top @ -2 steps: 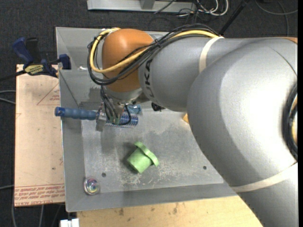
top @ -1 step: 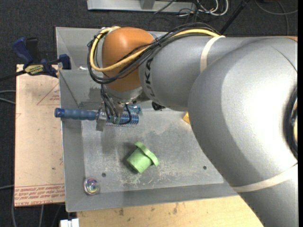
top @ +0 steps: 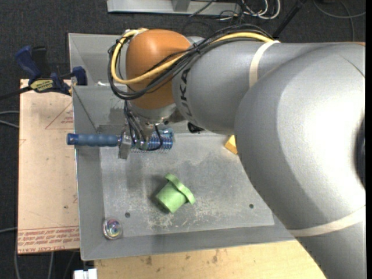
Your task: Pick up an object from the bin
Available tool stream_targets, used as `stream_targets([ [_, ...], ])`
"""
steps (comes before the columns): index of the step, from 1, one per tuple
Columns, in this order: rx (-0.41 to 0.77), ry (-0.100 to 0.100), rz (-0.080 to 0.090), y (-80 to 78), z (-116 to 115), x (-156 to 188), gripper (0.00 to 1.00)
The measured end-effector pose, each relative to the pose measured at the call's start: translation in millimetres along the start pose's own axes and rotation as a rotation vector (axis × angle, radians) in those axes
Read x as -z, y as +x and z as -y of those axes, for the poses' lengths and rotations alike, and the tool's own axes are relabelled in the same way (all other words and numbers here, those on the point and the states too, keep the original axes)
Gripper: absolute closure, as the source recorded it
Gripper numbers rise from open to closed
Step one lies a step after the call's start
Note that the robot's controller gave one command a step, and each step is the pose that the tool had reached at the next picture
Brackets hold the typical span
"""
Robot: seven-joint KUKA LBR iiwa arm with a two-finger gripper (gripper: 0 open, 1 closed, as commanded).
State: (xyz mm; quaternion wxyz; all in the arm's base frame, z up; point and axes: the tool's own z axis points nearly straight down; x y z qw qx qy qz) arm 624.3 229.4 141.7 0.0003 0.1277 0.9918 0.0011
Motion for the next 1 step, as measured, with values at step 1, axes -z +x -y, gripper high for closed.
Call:
stream_targets([
  [1,0.001,-0.001,0.001,-0.5,-0.5,21.4,1.0],
])
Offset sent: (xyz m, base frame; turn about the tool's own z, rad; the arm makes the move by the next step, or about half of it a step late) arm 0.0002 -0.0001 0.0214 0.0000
